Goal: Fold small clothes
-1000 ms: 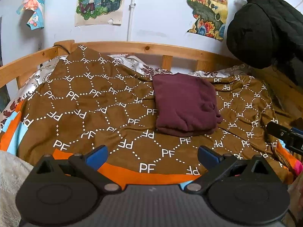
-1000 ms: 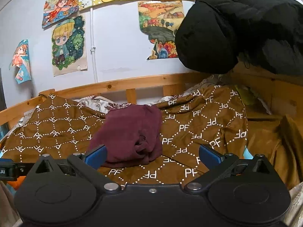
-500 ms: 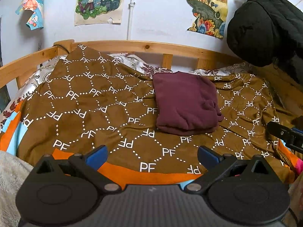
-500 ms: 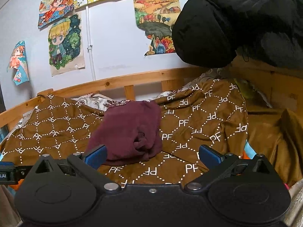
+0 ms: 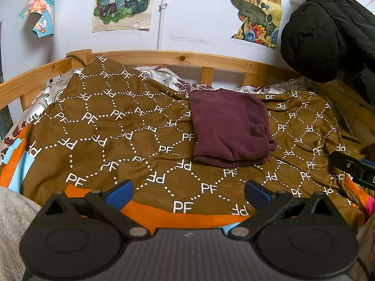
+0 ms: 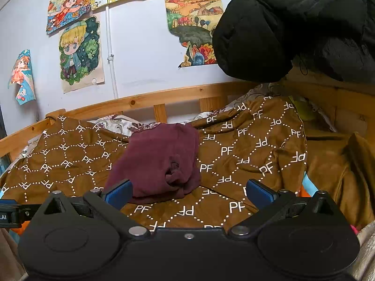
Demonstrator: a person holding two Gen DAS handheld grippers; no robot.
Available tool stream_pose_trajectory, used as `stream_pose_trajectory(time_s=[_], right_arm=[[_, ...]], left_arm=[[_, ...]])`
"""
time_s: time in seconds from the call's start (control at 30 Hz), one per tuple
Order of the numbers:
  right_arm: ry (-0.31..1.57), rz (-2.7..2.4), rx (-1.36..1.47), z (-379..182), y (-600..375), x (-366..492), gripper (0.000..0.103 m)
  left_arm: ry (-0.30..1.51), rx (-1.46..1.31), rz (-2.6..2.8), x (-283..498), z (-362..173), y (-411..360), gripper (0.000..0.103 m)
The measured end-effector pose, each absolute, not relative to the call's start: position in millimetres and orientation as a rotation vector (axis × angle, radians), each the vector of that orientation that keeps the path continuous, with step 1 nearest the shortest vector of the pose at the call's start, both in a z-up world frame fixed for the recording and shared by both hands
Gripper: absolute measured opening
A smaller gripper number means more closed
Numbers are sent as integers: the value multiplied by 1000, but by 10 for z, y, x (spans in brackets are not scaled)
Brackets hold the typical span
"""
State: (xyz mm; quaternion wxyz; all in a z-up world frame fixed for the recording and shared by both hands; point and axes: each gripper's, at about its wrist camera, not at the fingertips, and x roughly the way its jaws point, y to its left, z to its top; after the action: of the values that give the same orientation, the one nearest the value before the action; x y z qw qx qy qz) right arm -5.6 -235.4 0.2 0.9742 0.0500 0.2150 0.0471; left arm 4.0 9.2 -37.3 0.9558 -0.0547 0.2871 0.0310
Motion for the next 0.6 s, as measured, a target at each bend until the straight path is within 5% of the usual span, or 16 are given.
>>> stream_pose_trajectory(time_s=[0.6], right_arm=[[448,92,104,-39,-2364,-59,102]], left_arm=[[582,-111,63,42,-374,88,102]])
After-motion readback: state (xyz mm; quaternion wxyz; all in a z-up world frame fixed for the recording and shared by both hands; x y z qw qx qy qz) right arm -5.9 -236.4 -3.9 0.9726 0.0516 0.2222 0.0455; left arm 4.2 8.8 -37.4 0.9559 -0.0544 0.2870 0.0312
